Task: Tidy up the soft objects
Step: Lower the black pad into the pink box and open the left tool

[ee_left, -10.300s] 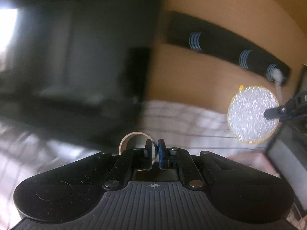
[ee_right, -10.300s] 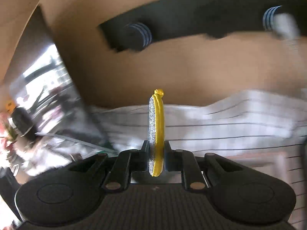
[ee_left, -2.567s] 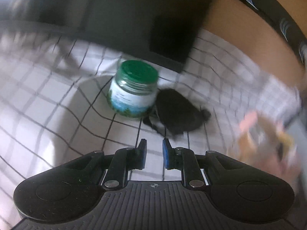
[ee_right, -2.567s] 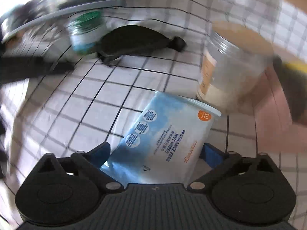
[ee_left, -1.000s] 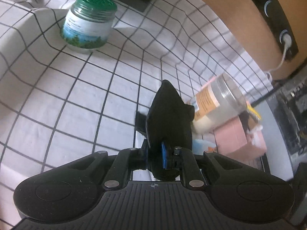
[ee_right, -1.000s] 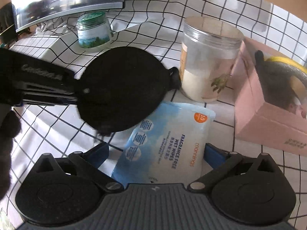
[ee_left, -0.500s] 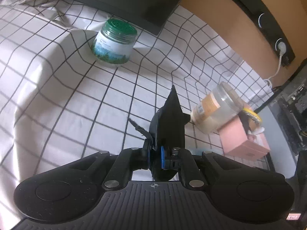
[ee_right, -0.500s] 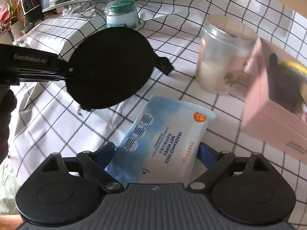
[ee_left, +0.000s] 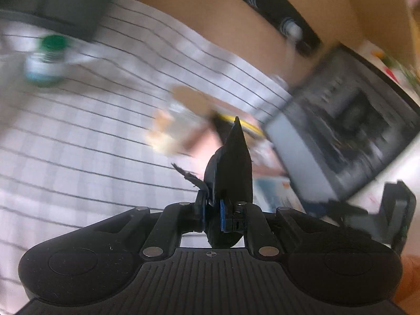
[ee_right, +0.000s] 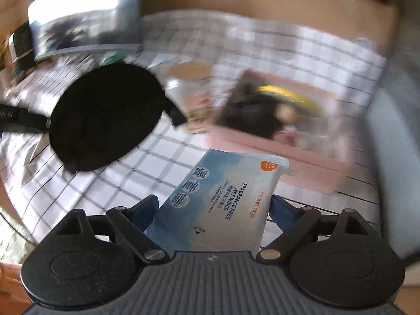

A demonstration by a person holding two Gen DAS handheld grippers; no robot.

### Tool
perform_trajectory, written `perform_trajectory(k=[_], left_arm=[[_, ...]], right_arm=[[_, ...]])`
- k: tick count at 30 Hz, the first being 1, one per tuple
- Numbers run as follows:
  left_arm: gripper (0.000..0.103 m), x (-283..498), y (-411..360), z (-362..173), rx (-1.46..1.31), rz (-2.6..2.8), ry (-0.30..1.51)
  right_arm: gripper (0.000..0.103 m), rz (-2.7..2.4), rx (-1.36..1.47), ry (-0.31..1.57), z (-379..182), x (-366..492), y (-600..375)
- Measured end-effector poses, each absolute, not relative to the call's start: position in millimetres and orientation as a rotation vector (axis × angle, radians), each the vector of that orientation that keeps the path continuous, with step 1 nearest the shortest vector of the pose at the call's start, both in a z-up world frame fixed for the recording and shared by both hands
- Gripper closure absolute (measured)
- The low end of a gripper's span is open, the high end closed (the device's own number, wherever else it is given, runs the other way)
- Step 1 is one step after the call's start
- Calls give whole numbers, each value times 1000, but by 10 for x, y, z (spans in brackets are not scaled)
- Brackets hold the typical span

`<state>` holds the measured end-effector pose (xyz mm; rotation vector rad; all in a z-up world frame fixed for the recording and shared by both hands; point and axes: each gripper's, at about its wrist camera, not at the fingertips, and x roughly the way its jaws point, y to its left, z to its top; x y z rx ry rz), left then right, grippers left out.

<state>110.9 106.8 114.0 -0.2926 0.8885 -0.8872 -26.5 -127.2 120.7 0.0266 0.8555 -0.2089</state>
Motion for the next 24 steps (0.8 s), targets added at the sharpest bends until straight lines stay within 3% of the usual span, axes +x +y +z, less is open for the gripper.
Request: perform_trajectory(k=[8, 12, 18, 21, 23, 24], left_arm=[[91, 1091, 104, 1273, -242, -1045, 858], [91, 1399, -350, 1429, -241, -1022, 796], [90, 1963, -1058, 1303, -301, -915, 878], [87, 2124, -1239, 1076, -263, -837, 933], [75, 2148, -1276, 1005, -227, -836, 933], [75, 2135, -1281, 1006, -201, -817, 923]], right_arm=[[12, -366, 65, 744, 1409, -834, -1778], [12, -396, 85, 717, 1408, -1009, -1884], [12, -408, 72, 710, 1379, -1159, -1981], [12, -392, 51, 700, 1386, -1133, -1977], [12, -379, 32, 684, 1390, -1108, -1959], [12, -369, 26, 675, 1393, -1086, -1960]])
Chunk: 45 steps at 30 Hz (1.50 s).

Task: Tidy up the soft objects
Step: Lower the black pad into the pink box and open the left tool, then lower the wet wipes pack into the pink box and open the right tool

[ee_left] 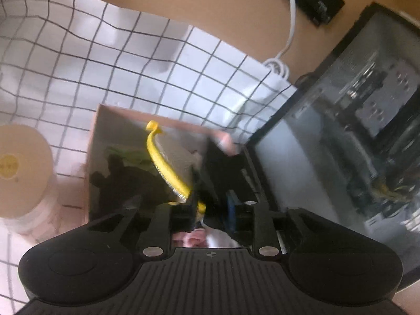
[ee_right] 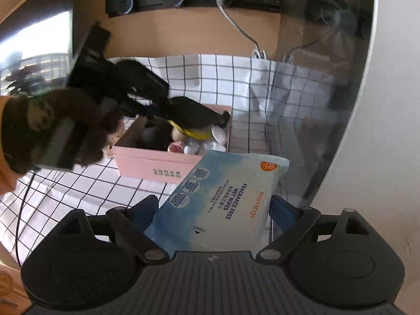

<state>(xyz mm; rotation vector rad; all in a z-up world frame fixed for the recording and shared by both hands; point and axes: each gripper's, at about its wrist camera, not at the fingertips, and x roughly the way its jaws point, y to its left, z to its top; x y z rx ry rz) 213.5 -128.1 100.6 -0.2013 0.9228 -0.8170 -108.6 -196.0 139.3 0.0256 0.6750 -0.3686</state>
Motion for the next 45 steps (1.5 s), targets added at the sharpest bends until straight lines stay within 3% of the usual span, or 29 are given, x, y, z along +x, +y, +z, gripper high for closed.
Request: perform_trajectory(k=[7, 8, 9, 17, 19, 23, 27, 34, 40, 45], left_arm=[[75, 2121, -1149, 1186, -197, -793, 856], [75, 2106, -1128, 1240, -191, -795, 853], [75, 2106, -1106, 1263, -184, -794, 851], [75, 2088, -756, 1334, -200, -728, 853], [75, 2030, -654, 1365, -189, -719, 841], [75, 1918, -528, 1332, -187, -721, 838], [75, 1795, -512, 1239, -154, -707, 825], [75, 1509, -437, 1164, -38, -701, 843], [75, 1305, -331, 1173, 83, -682, 863], [75, 1239, -190, 1184, 66, -694, 875]], right_arm=[[16, -277, -104, 573, 1516, -752, -1892], [39, -295, -141, 547, 1547, -679, -1869], [56, -296, -166, 545, 1590, -556, -1874], [57, -222, -36, 641, 1400, -133, -2217], [55, -164, 7, 688, 1275, -258, -2241], [32, -169, 76, 820, 959, -425, -2241], [21, -263, 233, 870, 734, -534, -2269], [19, -295, 357, 941, 461, -476, -2102], [5, -315, 254, 969, 361, -309, -1835], [9, -320, 103, 980, 311, -174, -1664]])
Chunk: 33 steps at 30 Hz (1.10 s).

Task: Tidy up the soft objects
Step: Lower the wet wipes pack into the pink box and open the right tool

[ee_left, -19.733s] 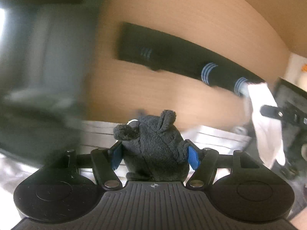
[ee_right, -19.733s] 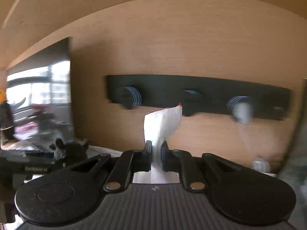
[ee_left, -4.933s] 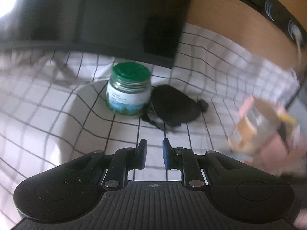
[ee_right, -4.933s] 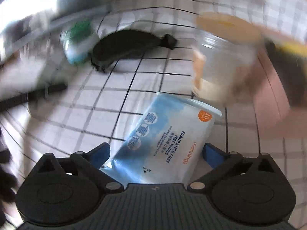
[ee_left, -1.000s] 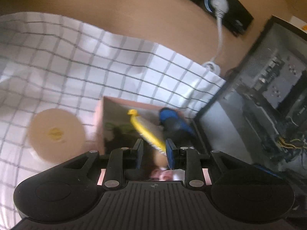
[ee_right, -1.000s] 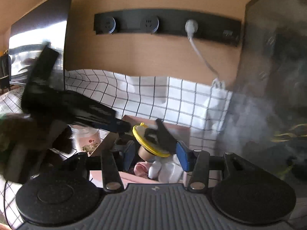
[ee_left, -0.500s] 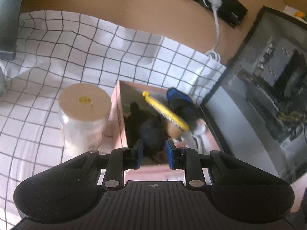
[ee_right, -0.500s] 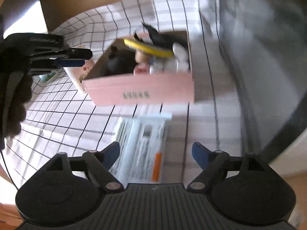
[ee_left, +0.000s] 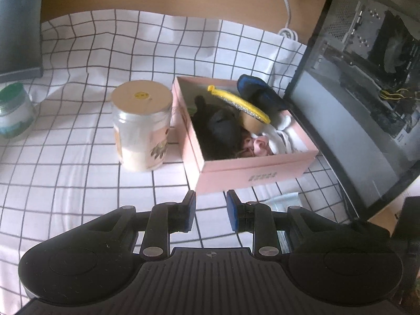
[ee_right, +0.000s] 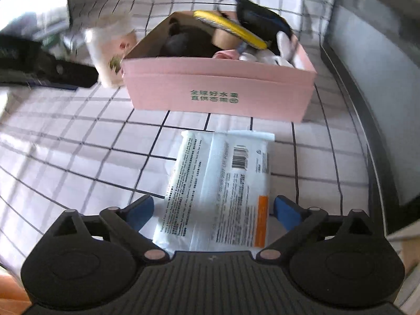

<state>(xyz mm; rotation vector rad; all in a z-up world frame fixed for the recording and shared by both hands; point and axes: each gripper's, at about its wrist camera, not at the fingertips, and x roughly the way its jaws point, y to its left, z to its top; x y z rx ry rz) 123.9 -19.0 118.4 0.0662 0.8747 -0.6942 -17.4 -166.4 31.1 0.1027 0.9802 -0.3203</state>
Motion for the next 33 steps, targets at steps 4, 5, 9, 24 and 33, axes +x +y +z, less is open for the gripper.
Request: perform_trajectory(k=[4, 5, 9, 24, 33], left_arm=[[75, 1252, -70, 1127, 26, -682, 905], [75, 1266, -32, 1099, 10, -673, 919], [75, 1273, 94, 1042, -22, -652, 937], [75, 1269, 518, 1017, -116, -562, 963], [75, 1201, 885, 946, -141, -476, 993]], right_arm=[[25, -246, 109, 998, 400, -151, -1655], [25, -231, 116, 1002, 417, -148, -1653], [26, -208, 128, 994, 498, -152, -1633], [25, -297, 103, 663, 1660, 787, -2226], [25, -285, 232, 854, 816, 1601, -2550]])
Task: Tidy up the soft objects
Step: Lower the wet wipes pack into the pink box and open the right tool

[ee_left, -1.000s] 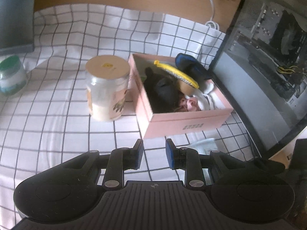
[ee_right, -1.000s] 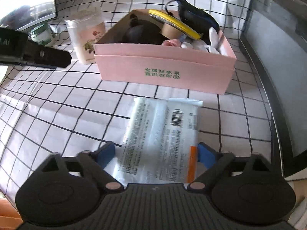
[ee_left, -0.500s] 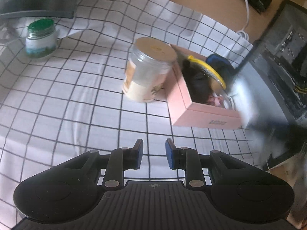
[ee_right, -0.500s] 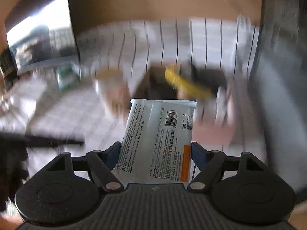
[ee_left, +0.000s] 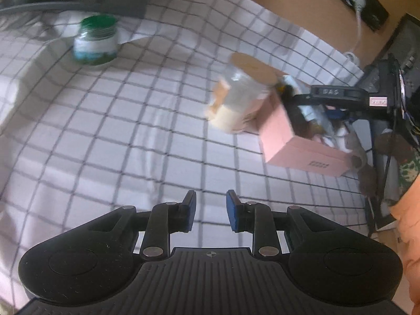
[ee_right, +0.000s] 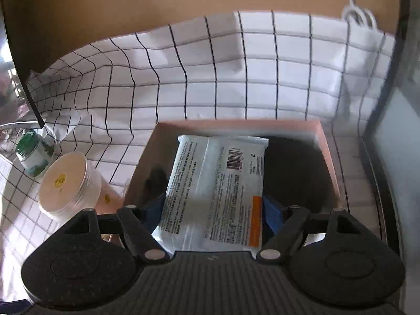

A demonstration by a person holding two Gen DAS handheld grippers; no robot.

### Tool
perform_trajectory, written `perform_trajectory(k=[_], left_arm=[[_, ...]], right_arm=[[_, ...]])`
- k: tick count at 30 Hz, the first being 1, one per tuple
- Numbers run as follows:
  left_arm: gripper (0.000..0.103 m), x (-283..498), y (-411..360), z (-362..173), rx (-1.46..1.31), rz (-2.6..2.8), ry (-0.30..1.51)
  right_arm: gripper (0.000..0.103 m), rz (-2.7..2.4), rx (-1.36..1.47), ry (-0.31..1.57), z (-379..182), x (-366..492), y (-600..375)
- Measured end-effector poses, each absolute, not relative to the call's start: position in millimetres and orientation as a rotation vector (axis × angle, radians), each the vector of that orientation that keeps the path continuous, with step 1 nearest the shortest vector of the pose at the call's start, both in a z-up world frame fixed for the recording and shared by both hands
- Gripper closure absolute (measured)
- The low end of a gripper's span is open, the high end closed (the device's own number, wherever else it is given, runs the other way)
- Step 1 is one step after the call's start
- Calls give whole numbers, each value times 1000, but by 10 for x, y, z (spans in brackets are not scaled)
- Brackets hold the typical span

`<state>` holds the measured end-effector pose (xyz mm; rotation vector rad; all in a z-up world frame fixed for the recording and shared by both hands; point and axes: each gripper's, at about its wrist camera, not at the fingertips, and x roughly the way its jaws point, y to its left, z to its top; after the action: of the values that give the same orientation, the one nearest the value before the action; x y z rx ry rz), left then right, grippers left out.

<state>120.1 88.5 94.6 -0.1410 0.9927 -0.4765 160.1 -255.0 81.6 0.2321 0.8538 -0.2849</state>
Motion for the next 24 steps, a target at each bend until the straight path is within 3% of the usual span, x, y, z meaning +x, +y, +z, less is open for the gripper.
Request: perform_trajectory(k=[11, 17, 24], left_arm=[[75, 1179, 1129, 811, -155, -429, 1035], [75, 1266, 1006, 710, -129, -476, 1034], [75, 1271, 696, 611, -59, -522, 888]], right_arm=[[24, -356, 260, 838, 726, 1858, -2724], [20, -371, 233, 766, 818, 1500, -2562], [14, -336, 120, 673, 1202, 840, -2246]])
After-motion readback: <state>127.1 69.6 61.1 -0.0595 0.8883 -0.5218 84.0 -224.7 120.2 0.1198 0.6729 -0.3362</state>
